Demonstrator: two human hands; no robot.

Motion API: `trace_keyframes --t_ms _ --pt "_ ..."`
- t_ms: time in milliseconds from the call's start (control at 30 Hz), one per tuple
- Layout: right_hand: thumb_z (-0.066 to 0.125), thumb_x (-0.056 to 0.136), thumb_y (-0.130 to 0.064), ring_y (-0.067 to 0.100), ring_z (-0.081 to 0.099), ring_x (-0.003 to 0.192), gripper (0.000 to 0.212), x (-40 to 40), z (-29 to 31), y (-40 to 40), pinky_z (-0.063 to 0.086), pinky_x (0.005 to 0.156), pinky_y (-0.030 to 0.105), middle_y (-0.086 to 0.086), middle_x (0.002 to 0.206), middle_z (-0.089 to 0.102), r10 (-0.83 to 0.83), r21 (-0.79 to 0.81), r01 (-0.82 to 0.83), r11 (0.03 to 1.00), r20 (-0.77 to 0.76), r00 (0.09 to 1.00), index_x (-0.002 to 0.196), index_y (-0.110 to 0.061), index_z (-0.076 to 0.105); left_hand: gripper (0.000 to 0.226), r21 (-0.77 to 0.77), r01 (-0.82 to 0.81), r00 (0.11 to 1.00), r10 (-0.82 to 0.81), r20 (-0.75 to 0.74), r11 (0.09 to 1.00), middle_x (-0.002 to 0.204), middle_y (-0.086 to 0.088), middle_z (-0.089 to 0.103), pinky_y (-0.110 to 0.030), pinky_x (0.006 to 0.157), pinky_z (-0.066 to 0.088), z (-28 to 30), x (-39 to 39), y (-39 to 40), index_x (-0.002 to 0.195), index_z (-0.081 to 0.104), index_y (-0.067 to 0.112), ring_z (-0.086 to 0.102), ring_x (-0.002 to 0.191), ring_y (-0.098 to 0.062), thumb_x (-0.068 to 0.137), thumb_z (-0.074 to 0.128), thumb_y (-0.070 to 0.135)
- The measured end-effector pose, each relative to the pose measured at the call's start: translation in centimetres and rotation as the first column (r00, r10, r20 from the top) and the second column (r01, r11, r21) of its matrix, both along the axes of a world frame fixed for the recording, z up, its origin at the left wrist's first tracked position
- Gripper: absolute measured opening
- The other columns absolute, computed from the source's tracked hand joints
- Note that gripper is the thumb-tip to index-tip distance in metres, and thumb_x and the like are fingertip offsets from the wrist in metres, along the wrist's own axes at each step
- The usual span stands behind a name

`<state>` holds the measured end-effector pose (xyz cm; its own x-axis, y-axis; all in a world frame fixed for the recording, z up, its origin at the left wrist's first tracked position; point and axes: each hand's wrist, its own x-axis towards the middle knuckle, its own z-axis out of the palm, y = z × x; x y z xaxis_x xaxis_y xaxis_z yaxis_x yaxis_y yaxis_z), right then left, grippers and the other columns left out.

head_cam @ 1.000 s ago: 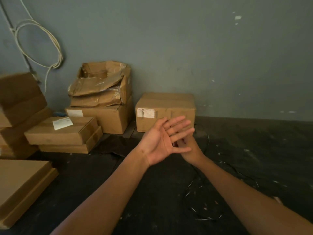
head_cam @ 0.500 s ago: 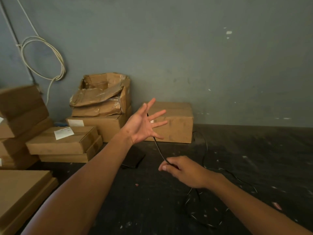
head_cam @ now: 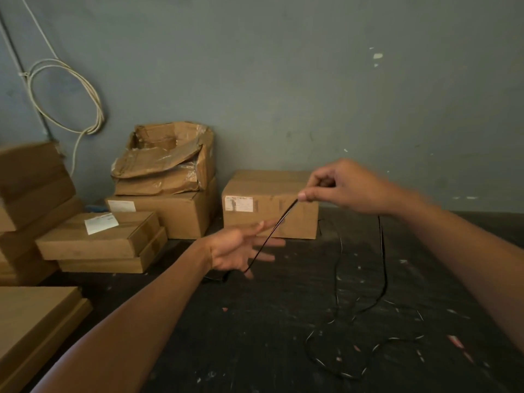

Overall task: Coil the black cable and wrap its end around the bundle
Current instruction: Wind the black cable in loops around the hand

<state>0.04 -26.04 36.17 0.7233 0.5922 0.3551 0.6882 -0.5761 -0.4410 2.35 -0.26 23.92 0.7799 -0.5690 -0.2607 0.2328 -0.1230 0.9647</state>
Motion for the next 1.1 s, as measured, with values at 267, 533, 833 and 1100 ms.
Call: trace_keyframes --t_ms 267,533,833,1100 --pt "0.071 0.082 -0.036 -0.011 0.05 0.056 0.017 2.7 1.6 -1.1 0.033 0.054 0.015 -0.016 0.063 0.056 -0.075 0.039 0.072 0.997 0.102 0.992 0.082 -0.019 0.073 0.053 -0.154 0.478 0.87 -0.491 -0.056 0.865 0.161 -0.011 0.027 -0.081 0.105 0.006 1.0 -3.5 -2.8 0.152 0.022 0.045 0.025 0.146 -0.041 0.098 0.026 0.048" --pt "0.063 0.087 -0.041 0.035 0.062 0.072 0.021 5.2 -5.5 -0.9 0.051 0.072 0.051 0.012 0.075 0.07 -0.053 0.148 0.054 0.988 -0.009 0.999 0.072 -0.026 0.068 0.056 -0.318 0.662 0.728 -0.683 0.058 0.679 0.162 -0.016 0.016 -0.082 0.102 0.006 3.5 -5.2 -4.6 0.151 0.025 0.043 0.007 0.145 -0.053 0.097 0.039 0.044" --pt "0.043 0.101 -0.031 0.001 0.061 0.074 0.018 0.8 -16.5 3.6 0.055 0.074 0.038 -0.012 0.081 0.062 0.001 0.131 0.026 0.991 -0.204 0.979 0.093 -0.036 0.058 0.051 -0.434 0.476 0.878 -0.439 0.19 0.765 0.161 -0.013 0.024 -0.075 0.098 0.023 7.8 -2.6 -4.4 0.15 0.023 0.048 0.019 0.144 -0.048 0.098 0.021 0.046" --pt "0.04 0.101 -0.037 0.004 0.061 0.102 0.023 -3.6 -14.9 5.0 0.052 0.091 0.032 -0.009 0.114 0.064 0.151 -0.113 -0.174 0.978 -0.187 0.971 0.12 -0.037 0.053 0.046 -0.402 0.076 0.985 -0.006 0.172 0.912 0.159 -0.006 0.034 -0.082 0.103 0.004 7.8 0.4 -1.0 0.147 0.026 0.053 0.039 0.138 -0.044 0.101 0.022 0.051"
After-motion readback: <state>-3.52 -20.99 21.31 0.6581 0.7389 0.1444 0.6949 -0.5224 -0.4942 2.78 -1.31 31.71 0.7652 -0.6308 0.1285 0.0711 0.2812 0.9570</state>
